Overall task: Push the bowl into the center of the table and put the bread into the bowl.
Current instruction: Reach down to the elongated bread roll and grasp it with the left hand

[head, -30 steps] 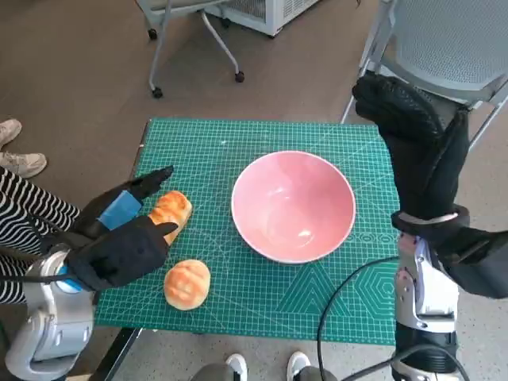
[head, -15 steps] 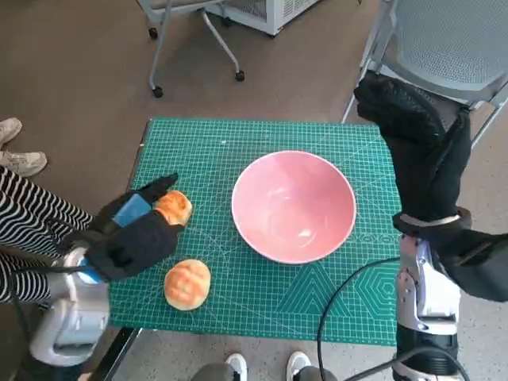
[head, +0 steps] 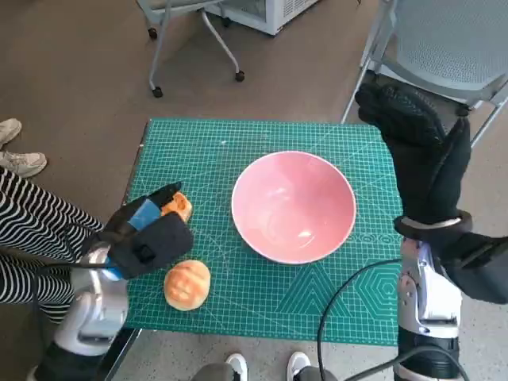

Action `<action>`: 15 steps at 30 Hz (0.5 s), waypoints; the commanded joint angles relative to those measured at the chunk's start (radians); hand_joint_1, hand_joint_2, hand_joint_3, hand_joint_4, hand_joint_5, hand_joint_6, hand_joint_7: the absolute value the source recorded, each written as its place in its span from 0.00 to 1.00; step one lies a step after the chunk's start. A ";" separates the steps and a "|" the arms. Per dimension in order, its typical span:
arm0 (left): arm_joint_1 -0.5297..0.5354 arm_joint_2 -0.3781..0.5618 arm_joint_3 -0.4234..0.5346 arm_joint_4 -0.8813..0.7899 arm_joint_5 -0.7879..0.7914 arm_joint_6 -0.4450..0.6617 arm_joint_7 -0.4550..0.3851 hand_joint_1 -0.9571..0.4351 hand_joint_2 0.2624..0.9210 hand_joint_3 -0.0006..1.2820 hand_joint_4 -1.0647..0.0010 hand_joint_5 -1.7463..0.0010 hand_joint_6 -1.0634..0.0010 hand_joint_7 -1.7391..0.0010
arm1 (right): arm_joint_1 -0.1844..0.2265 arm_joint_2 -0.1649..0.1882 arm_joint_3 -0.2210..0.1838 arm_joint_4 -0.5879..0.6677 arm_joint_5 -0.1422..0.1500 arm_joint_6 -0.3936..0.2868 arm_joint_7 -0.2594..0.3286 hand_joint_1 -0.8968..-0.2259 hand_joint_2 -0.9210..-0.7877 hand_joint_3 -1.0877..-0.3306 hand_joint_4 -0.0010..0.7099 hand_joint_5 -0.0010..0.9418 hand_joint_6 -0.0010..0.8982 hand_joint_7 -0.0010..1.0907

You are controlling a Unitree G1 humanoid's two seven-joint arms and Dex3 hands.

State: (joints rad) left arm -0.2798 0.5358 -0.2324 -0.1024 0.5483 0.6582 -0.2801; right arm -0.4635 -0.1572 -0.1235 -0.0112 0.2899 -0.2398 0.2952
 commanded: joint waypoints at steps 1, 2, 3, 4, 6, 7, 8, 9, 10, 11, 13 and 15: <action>-0.026 -0.015 -0.005 0.064 0.020 -0.014 0.033 0.39 1.00 0.03 0.53 0.95 0.64 0.98 | 0.026 -0.010 -0.005 -0.003 -0.001 0.020 0.003 0.33 0.00 0.63 0.30 0.00 0.09 0.52; -0.028 -0.017 -0.005 0.075 0.021 -0.017 0.040 0.41 0.99 0.02 0.50 0.95 0.61 0.97 | 0.028 -0.010 -0.005 -0.003 0.000 0.020 0.003 0.33 0.00 0.63 0.30 0.00 0.09 0.52; -0.030 -0.020 -0.005 0.088 0.022 -0.020 0.048 0.42 0.99 0.02 0.49 0.94 0.60 0.97 | 0.028 -0.009 -0.006 -0.003 0.001 0.021 0.004 0.33 0.00 0.63 0.30 0.00 0.10 0.52; -0.031 -0.022 -0.006 0.096 0.023 -0.023 0.054 0.44 0.99 0.01 0.45 0.93 0.57 0.96 | 0.029 -0.009 -0.006 -0.003 0.002 0.021 0.004 0.33 0.00 0.64 0.30 0.00 0.10 0.52; -0.034 -0.025 -0.006 0.118 0.022 -0.034 0.068 0.47 0.98 0.01 0.39 0.91 0.52 0.95 | 0.030 -0.009 -0.006 -0.003 0.002 0.021 0.005 0.33 0.00 0.64 0.29 0.00 0.10 0.52; -0.034 -0.027 -0.004 0.130 0.020 -0.044 0.076 0.49 0.98 0.01 0.35 0.90 0.50 0.94 | 0.031 -0.008 -0.007 -0.004 0.003 0.021 0.005 0.33 0.00 0.64 0.29 0.00 0.10 0.52; -0.034 -0.028 -0.004 0.139 0.019 -0.051 0.083 0.51 0.97 0.01 0.34 0.85 0.48 0.94 | 0.031 -0.008 -0.007 -0.004 0.003 0.021 0.005 0.33 0.00 0.64 0.29 0.00 0.10 0.52; -0.034 -0.029 -0.001 0.153 0.015 -0.064 0.091 0.53 0.97 0.01 0.35 0.73 0.45 0.93 | 0.032 -0.008 -0.007 -0.004 0.004 0.022 0.006 0.33 0.00 0.64 0.29 0.00 0.10 0.52; -0.034 -0.030 0.001 0.163 0.012 -0.075 0.098 0.68 0.98 0.03 0.36 0.57 0.40 0.92 | 0.032 -0.008 -0.007 -0.005 0.004 0.022 0.006 0.33 0.00 0.64 0.29 0.00 0.10 0.52; -0.035 -0.030 0.006 0.179 0.006 -0.092 0.107 0.74 0.98 0.04 0.36 0.51 0.39 0.92 | 0.032 -0.008 -0.007 -0.005 0.006 0.023 0.007 0.33 0.00 0.64 0.29 0.00 0.10 0.52; -0.035 -0.031 0.013 0.205 -0.004 -0.123 0.123 0.86 0.99 0.05 0.36 0.38 0.32 0.90 | 0.033 -0.008 -0.007 -0.006 0.009 0.023 0.009 0.33 0.00 0.64 0.29 0.00 0.10 0.51; -0.034 -0.031 0.021 0.228 -0.013 -0.155 0.137 0.78 0.99 0.06 0.38 0.34 0.36 0.61 | 0.033 -0.006 -0.007 -0.007 0.011 0.024 0.010 0.33 0.00 0.64 0.29 0.00 0.10 0.51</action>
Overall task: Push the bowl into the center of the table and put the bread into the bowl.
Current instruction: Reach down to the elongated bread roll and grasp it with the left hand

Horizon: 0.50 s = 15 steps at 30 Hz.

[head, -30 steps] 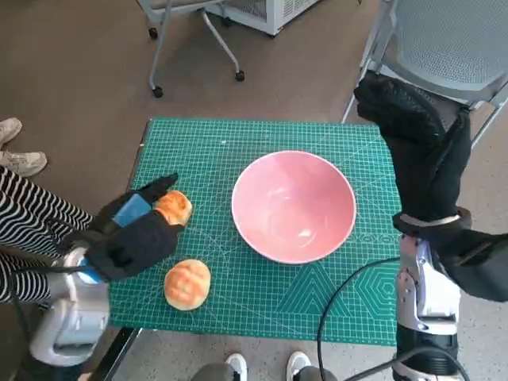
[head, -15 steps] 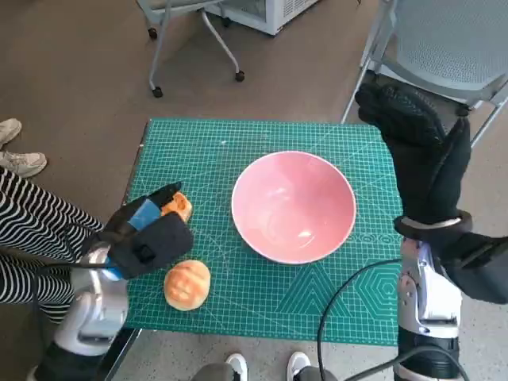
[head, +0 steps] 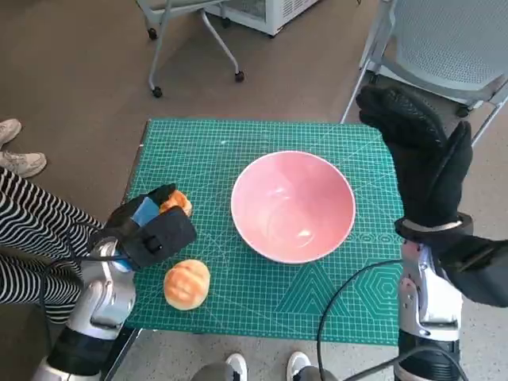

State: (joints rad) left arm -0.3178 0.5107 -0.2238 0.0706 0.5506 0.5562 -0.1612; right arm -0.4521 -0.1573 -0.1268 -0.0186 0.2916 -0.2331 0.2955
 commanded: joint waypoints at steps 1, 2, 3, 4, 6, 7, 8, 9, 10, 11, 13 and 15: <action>0.005 -0.005 0.016 0.065 -0.018 -0.067 0.023 0.75 0.99 0.06 0.37 0.31 0.37 0.55 | 0.022 -0.006 -0.004 -0.001 0.009 0.018 0.009 0.33 0.00 0.64 0.29 0.00 0.10 0.51; 0.005 -0.005 0.020 0.078 -0.023 -0.085 0.030 0.73 0.99 0.07 0.37 0.28 0.37 0.51 | 0.023 -0.005 -0.003 -0.002 0.008 0.018 0.009 0.33 0.00 0.64 0.29 0.00 0.10 0.51; 0.004 -0.005 0.024 0.087 -0.026 -0.098 0.035 0.72 0.98 0.07 0.36 0.28 0.37 0.50 | 0.023 -0.005 -0.003 -0.003 0.008 0.018 0.009 0.33 0.00 0.64 0.29 0.00 0.10 0.51; 0.003 -0.006 0.029 0.103 -0.032 -0.118 0.044 0.71 0.97 0.07 0.34 0.28 0.37 0.47 | 0.024 -0.004 -0.002 -0.003 0.008 0.017 0.009 0.33 0.00 0.64 0.29 0.00 0.10 0.51; 0.001 -0.007 0.038 0.130 -0.040 -0.150 0.058 0.70 0.96 0.07 0.31 0.31 0.37 0.43 | 0.024 -0.004 -0.002 -0.003 0.008 0.017 0.010 0.33 0.00 0.64 0.29 0.00 0.10 0.51; 0.001 -0.007 0.041 0.140 -0.042 -0.163 0.063 0.69 0.95 0.07 0.29 0.34 0.37 0.40 | 0.025 -0.003 -0.002 -0.004 0.009 0.018 0.010 0.33 0.00 0.64 0.29 0.00 0.10 0.51; 0.000 -0.007 0.045 0.151 -0.045 -0.178 0.068 0.69 0.94 0.07 0.28 0.36 0.37 0.38 | 0.025 -0.003 -0.001 -0.005 0.009 0.018 0.010 0.33 0.00 0.64 0.29 0.00 0.11 0.51; -0.001 -0.007 0.048 0.160 -0.047 -0.190 0.072 0.69 0.94 0.07 0.28 0.37 0.37 0.37 | 0.026 -0.003 -0.001 -0.006 0.009 0.019 0.010 0.33 0.00 0.64 0.29 0.00 0.11 0.51; -0.002 -0.006 0.051 0.171 -0.051 -0.204 0.076 0.69 0.94 0.07 0.27 0.38 0.37 0.36 | 0.026 -0.003 -0.001 -0.005 0.009 0.019 0.010 0.33 0.00 0.64 0.29 0.00 0.11 0.51; -0.003 -0.005 0.053 0.180 -0.054 -0.215 0.080 0.69 0.94 0.07 0.27 0.38 0.37 0.36 | 0.026 -0.002 -0.001 -0.005 0.010 0.020 0.010 0.33 0.00 0.64 0.29 0.00 0.11 0.51; -0.004 -0.004 0.057 0.193 -0.059 -0.235 0.086 0.69 0.94 0.07 0.26 0.38 0.38 0.36 | 0.026 -0.002 -0.002 -0.005 0.011 0.020 0.011 0.33 0.00 0.64 0.29 0.00 0.11 0.51; -0.006 -0.003 0.060 0.208 -0.061 -0.252 0.092 0.69 0.94 0.07 0.26 0.37 0.38 0.37 | 0.027 -0.001 -0.002 -0.005 0.012 0.020 0.012 0.33 0.00 0.64 0.29 0.00 0.11 0.51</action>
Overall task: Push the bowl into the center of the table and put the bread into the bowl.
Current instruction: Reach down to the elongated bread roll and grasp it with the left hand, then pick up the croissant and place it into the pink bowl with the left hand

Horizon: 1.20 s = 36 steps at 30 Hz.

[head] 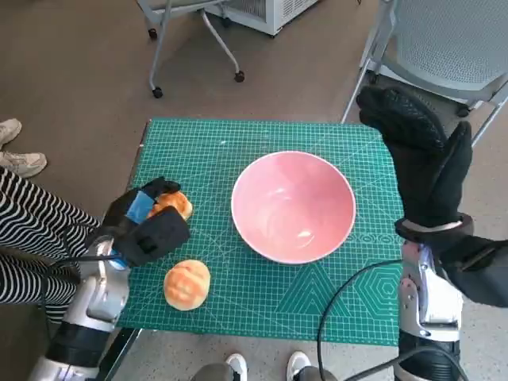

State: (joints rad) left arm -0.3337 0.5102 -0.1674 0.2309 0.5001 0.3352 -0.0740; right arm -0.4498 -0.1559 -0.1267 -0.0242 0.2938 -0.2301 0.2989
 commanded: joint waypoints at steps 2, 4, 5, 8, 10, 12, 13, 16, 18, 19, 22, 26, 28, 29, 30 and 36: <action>0.009 -0.002 0.008 0.058 -0.013 -0.046 0.009 0.69 0.94 0.07 0.26 0.37 0.38 0.37 | 0.024 -0.003 -0.002 0.002 0.010 0.016 0.009 0.33 0.00 0.64 0.29 0.00 0.11 0.51; 0.008 -0.003 0.013 0.063 -0.014 -0.056 0.012 0.69 0.94 0.07 0.25 0.37 0.38 0.37 | 0.024 -0.003 -0.003 0.004 0.011 0.016 0.010 0.33 0.00 0.64 0.29 0.00 0.11 0.51; 0.008 -0.003 0.015 0.063 -0.014 -0.060 0.013 0.69 0.94 0.07 0.25 0.37 0.38 0.38 | 0.024 -0.003 -0.003 0.004 0.011 0.016 0.010 0.33 0.00 0.64 0.29 0.00 0.11 0.51; 0.010 -0.004 0.022 0.052 -0.015 -0.067 0.013 0.69 0.94 0.06 0.25 0.36 0.38 0.38 | 0.022 -0.005 -0.004 0.006 0.015 0.019 0.011 0.32 0.00 0.64 0.29 0.00 0.11 0.51; 0.011 -0.006 0.027 0.037 -0.017 -0.066 0.011 0.69 0.94 0.06 0.25 0.36 0.38 0.39 | 0.021 -0.006 -0.004 0.008 0.019 0.019 0.012 0.32 0.00 0.64 0.29 0.00 0.11 0.51; 0.010 -0.006 0.032 0.022 -0.017 -0.065 0.010 0.69 0.94 0.05 0.24 0.36 0.37 0.40 | 0.021 -0.007 -0.005 0.010 0.020 0.018 0.013 0.32 0.00 0.64 0.29 0.00 0.12 0.51; 0.010 -0.006 0.036 0.010 -0.018 -0.065 0.009 0.69 0.94 0.05 0.24 0.36 0.36 0.40 | 0.021 -0.008 -0.005 0.010 0.020 0.018 0.013 0.32 0.00 0.64 0.29 0.00 0.12 0.51; 0.011 -0.007 0.048 -0.031 -0.024 -0.064 0.006 0.69 0.95 0.05 0.24 0.36 0.36 0.41 | 0.021 -0.008 -0.006 0.008 0.021 0.019 0.014 0.32 0.00 0.64 0.29 0.00 0.12 0.51; 0.012 -0.008 0.053 -0.053 -0.026 -0.062 0.005 0.69 0.95 0.05 0.24 0.36 0.36 0.41 | 0.020 -0.008 -0.007 0.009 0.021 0.019 0.014 0.32 0.00 0.64 0.29 0.00 0.12 0.51; 0.015 -0.008 0.057 -0.073 -0.027 -0.061 0.004 0.69 0.95 0.05 0.24 0.36 0.36 0.41 | 0.020 -0.008 -0.007 0.007 0.021 0.020 0.013 0.32 0.00 0.64 0.29 0.00 0.12 0.51; 0.016 -0.010 0.067 -0.129 -0.030 -0.057 0.001 0.69 0.95 0.04 0.24 0.37 0.36 0.40 | 0.020 -0.007 -0.006 0.006 0.020 0.022 0.011 0.32 0.00 0.64 0.29 0.00 0.12 0.51; 0.018 -0.012 0.077 -0.210 -0.030 -0.046 -0.006 0.69 0.95 0.04 0.23 0.39 0.36 0.38 | 0.019 -0.007 -0.008 0.006 0.020 0.024 0.010 0.32 0.00 0.64 0.29 0.00 0.12 0.50; 0.017 -0.014 0.083 -0.258 -0.030 -0.038 -0.012 0.69 0.95 0.03 0.23 0.40 0.36 0.38 | 0.018 -0.007 -0.009 0.007 0.021 0.026 0.011 0.32 0.00 0.64 0.29 0.00 0.12 0.50; 0.016 -0.015 0.085 -0.273 -0.030 -0.034 -0.014 0.69 0.96 0.03 0.22 0.41 0.36 0.38 | 0.017 -0.008 -0.010 0.008 0.022 0.026 0.011 0.32 0.00 0.64 0.29 0.00 0.12 0.50; 0.013 -0.017 0.089 -0.297 -0.031 -0.030 -0.018 0.69 0.96 0.03 0.22 0.41 0.36 0.37 | 0.017 -0.008 -0.011 0.009 0.023 0.026 0.012 0.32 0.00 0.64 0.29 0.00 0.12 0.50; -0.006 -0.024 0.098 -0.410 -0.027 -0.004 -0.041 0.69 0.96 0.02 0.20 0.43 0.35 0.37 | 0.015 -0.009 -0.016 0.014 0.026 0.026 0.015 0.32 0.00 0.64 0.29 0.00 0.12 0.50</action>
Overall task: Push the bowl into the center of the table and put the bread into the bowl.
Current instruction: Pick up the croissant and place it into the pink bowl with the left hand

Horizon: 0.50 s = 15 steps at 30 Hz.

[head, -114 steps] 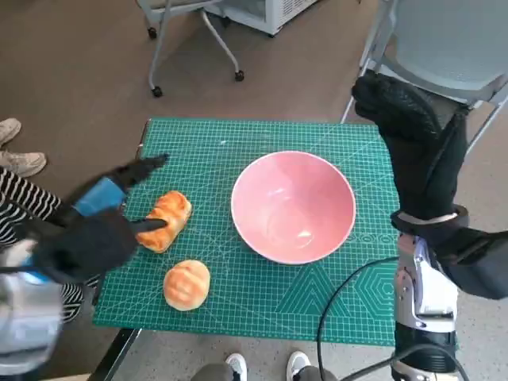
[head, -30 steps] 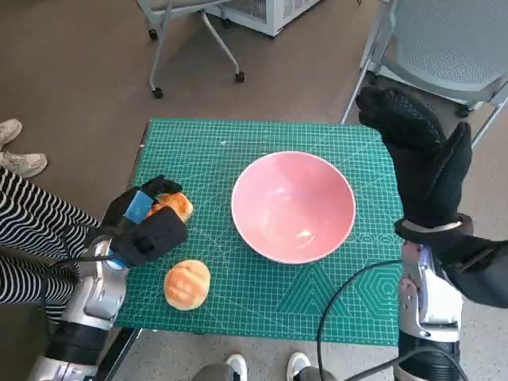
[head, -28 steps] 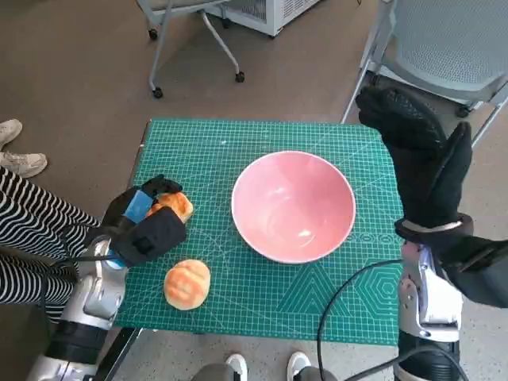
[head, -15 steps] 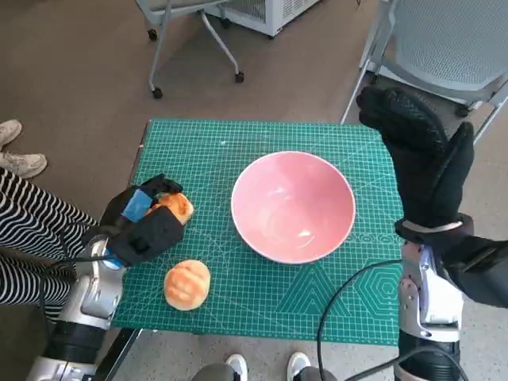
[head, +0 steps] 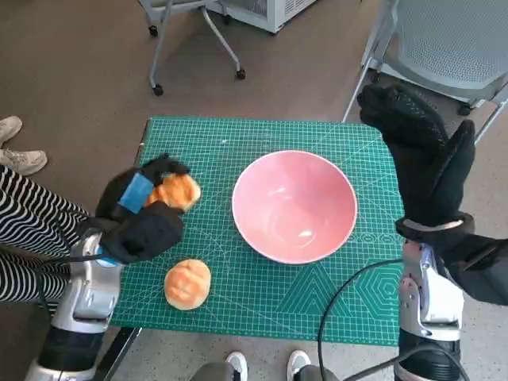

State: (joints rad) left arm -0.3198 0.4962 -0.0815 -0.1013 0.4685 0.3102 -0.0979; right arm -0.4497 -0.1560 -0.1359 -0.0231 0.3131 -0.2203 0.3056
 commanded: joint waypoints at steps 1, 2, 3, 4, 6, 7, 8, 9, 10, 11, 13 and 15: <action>-0.024 -0.011 0.013 -0.094 0.006 0.025 -0.020 0.69 0.96 0.01 0.20 0.44 0.35 0.37 | 0.014 -0.008 -0.007 0.013 0.007 0.015 0.008 0.32 0.00 0.64 0.29 0.00 0.12 0.50; -0.029 -0.012 0.014 -0.117 0.009 0.030 -0.025 0.69 0.96 0.01 0.19 0.44 0.35 0.37 | 0.015 -0.008 -0.007 0.012 0.006 0.015 0.008 0.31 0.00 0.64 0.29 0.00 0.12 0.50; -0.032 -0.013 0.014 -0.132 0.010 0.033 -0.028 0.69 0.96 0.01 0.19 0.44 0.35 0.37 | 0.014 -0.007 -0.007 0.013 0.005 0.015 0.008 0.31 0.00 0.64 0.29 0.00 0.12 0.50; -0.039 -0.013 0.015 -0.155 0.012 0.038 -0.034 0.69 0.96 0.01 0.19 0.45 0.35 0.37 | 0.015 -0.007 -0.007 0.011 0.004 0.015 0.007 0.31 0.00 0.65 0.29 0.00 0.12 0.50; -0.052 -0.014 0.014 -0.191 0.015 0.045 -0.043 0.69 0.95 0.01 0.18 0.45 0.34 0.37 | 0.015 -0.006 -0.007 0.010 0.002 0.015 0.005 0.31 0.00 0.65 0.29 0.00 0.12 0.50; -0.058 -0.015 0.014 -0.203 0.017 0.047 -0.046 0.69 0.95 0.01 0.17 0.46 0.34 0.37 | 0.015 -0.006 -0.007 0.011 0.001 0.014 0.005 0.31 0.00 0.65 0.29 0.00 0.11 0.50; -0.067 -0.015 0.013 -0.218 0.019 0.048 -0.050 0.69 0.95 0.01 0.17 0.46 0.33 0.38 | 0.014 -0.006 -0.007 0.011 0.001 0.014 0.005 0.31 0.00 0.65 0.29 0.00 0.11 0.50; -0.073 -0.016 0.013 -0.226 0.020 0.049 -0.053 0.69 0.95 0.01 0.17 0.46 0.33 0.38 | 0.013 -0.005 -0.008 0.013 0.000 0.013 0.004 0.31 0.00 0.65 0.29 0.00 0.11 0.50; -0.082 -0.016 0.012 -0.239 0.022 0.047 -0.056 0.69 0.95 0.01 0.17 0.46 0.33 0.38 | 0.013 -0.005 -0.008 0.013 0.000 0.012 0.004 0.31 0.00 0.65 0.29 0.00 0.11 0.50; -0.088 -0.016 0.012 -0.246 0.024 0.046 -0.058 0.69 0.94 0.00 0.16 0.47 0.32 0.39 | 0.013 -0.005 -0.008 0.013 0.000 0.012 0.004 0.31 0.00 0.65 0.29 0.00 0.11 0.50; -0.108 -0.016 0.008 -0.265 0.025 0.036 -0.062 0.69 0.94 0.00 0.15 0.47 0.32 0.39 | 0.012 -0.005 -0.008 0.015 -0.001 0.010 0.003 0.31 0.00 0.65 0.29 0.00 0.11 0.49; -0.126 -0.016 0.004 -0.278 0.025 0.023 -0.065 0.69 0.93 0.00 0.14 0.47 0.31 0.41 | 0.011 -0.005 -0.009 0.016 -0.002 0.008 0.002 0.31 0.00 0.65 0.29 0.00 0.11 0.49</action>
State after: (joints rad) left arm -0.4085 0.4813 -0.0765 -0.3447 0.4772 0.3495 -0.1529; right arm -0.4497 -0.1560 -0.1416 -0.0212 0.3130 -0.2205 0.3063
